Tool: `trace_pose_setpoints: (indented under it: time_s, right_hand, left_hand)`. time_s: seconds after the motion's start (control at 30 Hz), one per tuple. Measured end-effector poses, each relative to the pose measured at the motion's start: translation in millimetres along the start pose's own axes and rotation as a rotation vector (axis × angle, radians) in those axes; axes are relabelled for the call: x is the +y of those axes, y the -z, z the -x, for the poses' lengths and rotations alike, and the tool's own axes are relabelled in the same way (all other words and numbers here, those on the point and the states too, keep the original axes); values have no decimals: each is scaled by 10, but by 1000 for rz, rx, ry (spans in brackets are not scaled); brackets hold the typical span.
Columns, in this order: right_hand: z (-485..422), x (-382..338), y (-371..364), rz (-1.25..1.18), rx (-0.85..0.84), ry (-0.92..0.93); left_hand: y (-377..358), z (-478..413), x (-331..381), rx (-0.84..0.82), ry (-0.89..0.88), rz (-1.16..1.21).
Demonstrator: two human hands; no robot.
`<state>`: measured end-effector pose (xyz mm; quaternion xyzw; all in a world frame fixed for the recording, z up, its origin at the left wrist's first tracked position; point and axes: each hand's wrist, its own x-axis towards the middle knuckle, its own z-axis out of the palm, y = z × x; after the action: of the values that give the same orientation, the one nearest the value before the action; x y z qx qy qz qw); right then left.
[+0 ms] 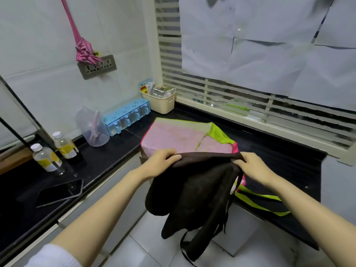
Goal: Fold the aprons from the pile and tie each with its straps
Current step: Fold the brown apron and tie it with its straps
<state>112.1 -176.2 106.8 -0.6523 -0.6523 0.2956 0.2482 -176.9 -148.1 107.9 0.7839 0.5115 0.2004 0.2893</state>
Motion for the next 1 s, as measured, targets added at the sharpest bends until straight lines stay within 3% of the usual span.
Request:
trace_pose_setpoints:
  time_s: [0.17, 0.33, 0.47, 0.53, 0.63, 0.73, 0.83, 1.0]
  right_hand:
    - [-28, -89, 63, 29, 190, 83]
    - [-166, 62, 271, 126, 211, 54]
    - [-430, 287, 595, 218, 188, 17]
    - [-625, 349, 791, 264, 195, 45]
    - [-952, 298, 1082, 346, 280, 102]
    - [-1333, 227, 1341, 477, 394, 121]
    - [-1712, 255, 1567, 579, 517, 101]
    - [-2220, 517, 1813, 577, 630, 2]
  left_hand:
    - [-22, 66, -89, -385, 63, -149]
    - [310, -82, -329, -306, 231, -339]
    - [515, -347, -408, -364, 369, -403]
    - [612, -596, -332, -299, 392, -457]
    - [758, -1098, -156, -6, 414, -445]
    - [863, -1580, 76, 275, 466, -5]
    - [904, -2067, 223, 369, 381, 360]
    - [804, -2782, 330, 386, 141, 56]
